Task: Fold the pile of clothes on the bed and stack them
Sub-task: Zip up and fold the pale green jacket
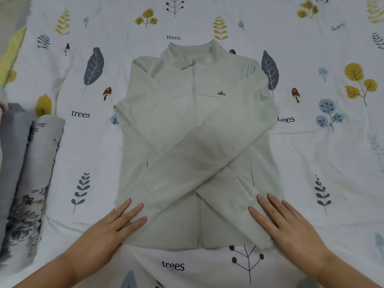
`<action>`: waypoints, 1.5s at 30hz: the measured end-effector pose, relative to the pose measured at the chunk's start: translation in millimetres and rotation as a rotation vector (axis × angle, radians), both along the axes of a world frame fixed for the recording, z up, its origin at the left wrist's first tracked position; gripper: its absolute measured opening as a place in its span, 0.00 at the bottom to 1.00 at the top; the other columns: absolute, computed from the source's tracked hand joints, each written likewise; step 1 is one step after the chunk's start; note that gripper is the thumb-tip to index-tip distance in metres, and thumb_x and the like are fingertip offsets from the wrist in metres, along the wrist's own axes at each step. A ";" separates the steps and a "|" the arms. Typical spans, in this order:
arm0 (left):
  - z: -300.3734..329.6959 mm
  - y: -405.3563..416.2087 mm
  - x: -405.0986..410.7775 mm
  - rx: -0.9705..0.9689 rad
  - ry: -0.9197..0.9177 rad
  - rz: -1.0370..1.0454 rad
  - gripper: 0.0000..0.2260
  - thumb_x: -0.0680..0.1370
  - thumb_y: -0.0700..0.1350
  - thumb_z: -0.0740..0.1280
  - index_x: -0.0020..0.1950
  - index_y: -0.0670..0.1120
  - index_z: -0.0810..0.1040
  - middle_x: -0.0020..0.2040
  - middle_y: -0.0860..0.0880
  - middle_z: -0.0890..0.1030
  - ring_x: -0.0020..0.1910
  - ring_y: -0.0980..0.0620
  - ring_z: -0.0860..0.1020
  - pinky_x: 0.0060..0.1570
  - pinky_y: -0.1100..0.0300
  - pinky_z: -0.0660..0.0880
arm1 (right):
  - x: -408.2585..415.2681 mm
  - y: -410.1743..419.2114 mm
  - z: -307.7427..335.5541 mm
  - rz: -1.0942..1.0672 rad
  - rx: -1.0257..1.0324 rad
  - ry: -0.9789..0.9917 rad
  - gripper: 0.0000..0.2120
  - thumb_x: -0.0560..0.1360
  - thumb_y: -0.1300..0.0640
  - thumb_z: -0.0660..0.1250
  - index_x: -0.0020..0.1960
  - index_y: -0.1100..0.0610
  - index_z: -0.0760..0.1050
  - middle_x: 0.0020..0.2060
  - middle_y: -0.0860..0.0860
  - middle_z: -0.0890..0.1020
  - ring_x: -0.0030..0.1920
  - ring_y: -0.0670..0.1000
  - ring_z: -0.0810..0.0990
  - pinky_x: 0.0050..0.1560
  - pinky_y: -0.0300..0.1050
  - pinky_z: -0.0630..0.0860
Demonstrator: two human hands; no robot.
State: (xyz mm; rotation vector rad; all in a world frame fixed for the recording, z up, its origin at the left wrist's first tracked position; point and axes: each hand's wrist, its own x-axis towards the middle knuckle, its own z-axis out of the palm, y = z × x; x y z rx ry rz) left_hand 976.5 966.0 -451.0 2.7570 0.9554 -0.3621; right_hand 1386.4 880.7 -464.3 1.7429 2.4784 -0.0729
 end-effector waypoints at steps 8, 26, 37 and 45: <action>18.6 19.0 -0.8 -0.193 0.009 0.041 0.45 0.39 0.30 0.73 0.55 0.55 0.82 0.60 0.53 0.79 0.59 0.58 0.76 0.54 0.74 0.69 | 4.7 17.8 27.3 -0.015 -0.216 0.168 0.42 0.45 0.70 0.75 0.58 0.53 0.79 0.56 0.55 0.82 0.54 0.59 0.81 0.66 0.40 0.54; 82.0 211.3 29.4 -0.934 -0.651 1.126 0.13 0.71 0.34 0.62 0.29 0.38 0.81 0.27 0.39 0.78 0.23 0.48 0.77 0.23 0.62 0.76 | 37.7 209.2 96.1 -0.706 -0.612 0.994 0.13 0.75 0.69 0.60 0.38 0.62 0.81 0.36 0.53 0.85 0.36 0.47 0.83 0.35 0.34 0.75; 8.1 276.5 63.4 -0.867 -0.689 1.485 0.17 0.76 0.59 0.63 0.47 0.45 0.77 0.39 0.45 0.78 0.32 0.50 0.72 0.32 0.60 0.68 | 51.0 284.8 23.6 -1.131 -0.705 1.391 0.20 0.64 0.48 0.73 0.53 0.56 0.80 0.46 0.51 0.85 0.46 0.51 0.84 0.39 0.42 0.80; -0.1 273.9 61.3 -0.296 -0.772 1.289 0.10 0.77 0.42 0.65 0.36 0.42 0.75 0.31 0.44 0.73 0.28 0.51 0.70 0.25 0.63 0.69 | 51.0 266.0 9.9 -1.089 -0.158 1.059 0.07 0.74 0.62 0.68 0.38 0.54 0.79 0.35 0.48 0.83 0.35 0.50 0.80 0.36 0.42 0.74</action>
